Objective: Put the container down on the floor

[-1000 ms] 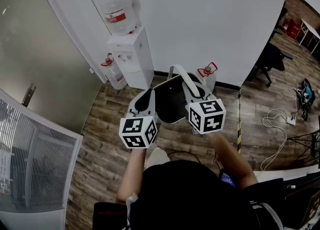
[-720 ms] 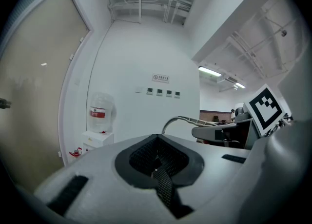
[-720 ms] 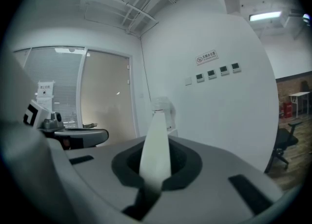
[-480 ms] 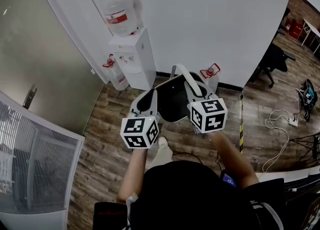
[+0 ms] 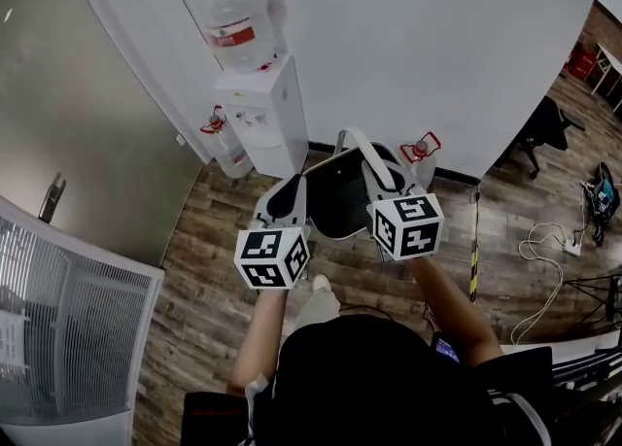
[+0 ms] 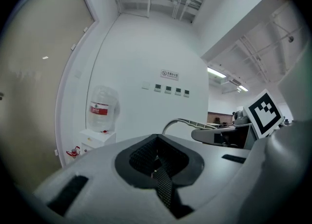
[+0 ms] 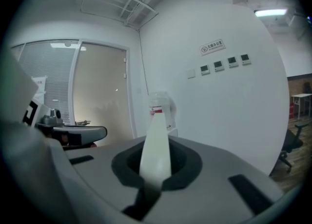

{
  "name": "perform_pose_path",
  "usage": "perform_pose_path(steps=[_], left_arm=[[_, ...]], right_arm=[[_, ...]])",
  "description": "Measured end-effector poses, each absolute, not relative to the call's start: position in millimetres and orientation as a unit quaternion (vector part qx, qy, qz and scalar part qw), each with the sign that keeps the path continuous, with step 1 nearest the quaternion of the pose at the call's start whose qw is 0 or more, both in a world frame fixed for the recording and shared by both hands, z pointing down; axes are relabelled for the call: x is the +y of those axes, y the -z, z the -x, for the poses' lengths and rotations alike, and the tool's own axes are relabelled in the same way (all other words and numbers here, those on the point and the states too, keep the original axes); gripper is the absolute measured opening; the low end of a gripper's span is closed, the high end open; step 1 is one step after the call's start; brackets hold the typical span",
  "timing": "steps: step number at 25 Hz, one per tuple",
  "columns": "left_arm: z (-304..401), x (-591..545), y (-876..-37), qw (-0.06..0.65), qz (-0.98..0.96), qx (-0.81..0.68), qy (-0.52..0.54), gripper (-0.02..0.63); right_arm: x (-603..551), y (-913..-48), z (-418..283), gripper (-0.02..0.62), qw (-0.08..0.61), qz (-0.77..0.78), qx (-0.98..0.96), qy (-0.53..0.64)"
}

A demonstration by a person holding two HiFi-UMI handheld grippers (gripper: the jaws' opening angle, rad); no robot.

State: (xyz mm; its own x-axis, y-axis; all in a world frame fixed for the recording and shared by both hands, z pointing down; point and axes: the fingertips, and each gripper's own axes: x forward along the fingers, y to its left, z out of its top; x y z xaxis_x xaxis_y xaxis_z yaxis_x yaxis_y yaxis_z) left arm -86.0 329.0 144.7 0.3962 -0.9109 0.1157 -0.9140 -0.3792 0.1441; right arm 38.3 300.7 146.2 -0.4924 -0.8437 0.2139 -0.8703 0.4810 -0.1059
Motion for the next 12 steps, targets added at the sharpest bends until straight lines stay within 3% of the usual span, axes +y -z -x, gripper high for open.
perform_pose_path(steps=[12], left_arm=[[124, 221, -139, 0.101, -0.844, -0.526, -0.013, 0.017]], right_arm=[[198, -142, 5, 0.029, 0.076, -0.511, -0.849, -0.110]])
